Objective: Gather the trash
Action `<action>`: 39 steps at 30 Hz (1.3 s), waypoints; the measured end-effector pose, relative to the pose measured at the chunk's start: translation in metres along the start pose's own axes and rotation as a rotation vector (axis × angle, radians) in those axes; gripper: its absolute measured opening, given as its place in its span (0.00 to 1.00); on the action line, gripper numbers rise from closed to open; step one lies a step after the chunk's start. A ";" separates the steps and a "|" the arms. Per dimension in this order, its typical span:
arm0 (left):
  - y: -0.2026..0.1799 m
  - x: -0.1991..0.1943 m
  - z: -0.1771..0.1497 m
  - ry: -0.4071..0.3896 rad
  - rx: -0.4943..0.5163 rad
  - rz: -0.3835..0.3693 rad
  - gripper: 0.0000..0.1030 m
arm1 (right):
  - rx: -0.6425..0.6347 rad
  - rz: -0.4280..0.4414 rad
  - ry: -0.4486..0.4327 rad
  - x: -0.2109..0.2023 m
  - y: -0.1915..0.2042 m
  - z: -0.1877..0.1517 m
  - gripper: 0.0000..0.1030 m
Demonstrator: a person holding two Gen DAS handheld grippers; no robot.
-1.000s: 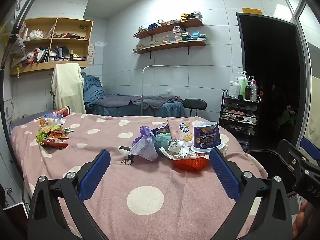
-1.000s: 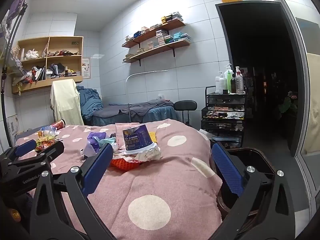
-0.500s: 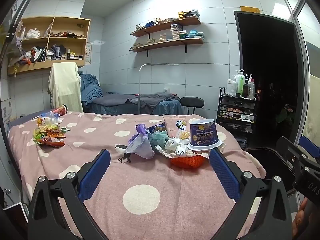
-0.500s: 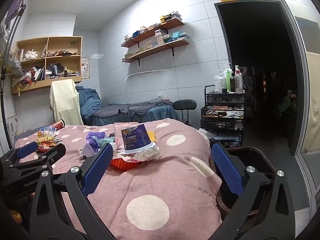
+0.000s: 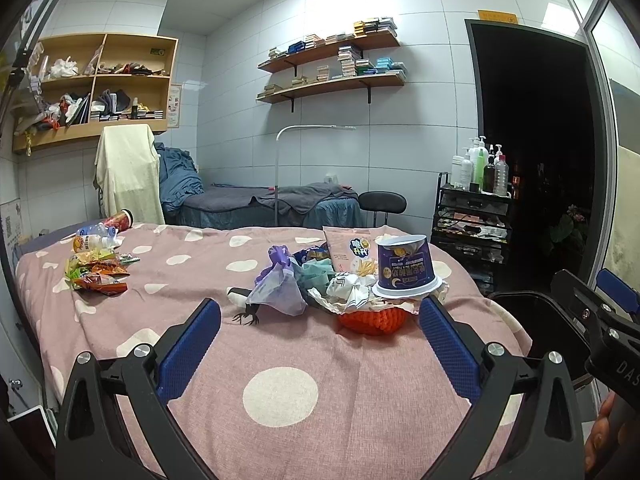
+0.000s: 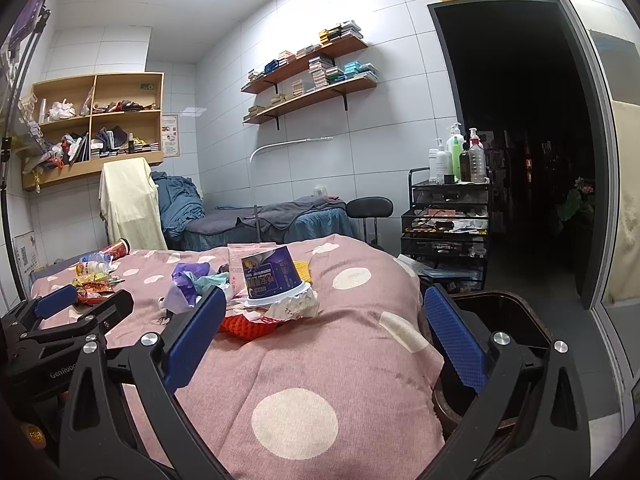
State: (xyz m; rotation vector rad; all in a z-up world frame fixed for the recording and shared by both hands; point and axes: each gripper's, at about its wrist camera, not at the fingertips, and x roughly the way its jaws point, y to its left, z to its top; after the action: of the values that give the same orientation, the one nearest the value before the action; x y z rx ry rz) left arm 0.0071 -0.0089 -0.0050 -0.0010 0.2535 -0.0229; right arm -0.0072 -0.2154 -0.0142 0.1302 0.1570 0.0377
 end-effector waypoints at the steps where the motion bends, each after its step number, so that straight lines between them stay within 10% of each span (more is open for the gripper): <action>1: 0.000 0.000 0.000 0.001 0.000 0.000 0.95 | -0.001 0.000 0.001 0.000 0.000 0.000 0.95; 39: 0.001 0.005 -0.012 0.015 -0.002 -0.010 0.95 | -0.001 0.004 0.014 0.003 0.004 -0.007 0.95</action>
State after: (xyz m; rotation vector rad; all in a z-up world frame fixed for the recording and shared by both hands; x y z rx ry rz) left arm 0.0091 -0.0077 -0.0176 -0.0040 0.2685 -0.0331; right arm -0.0058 -0.2107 -0.0206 0.1292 0.1705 0.0428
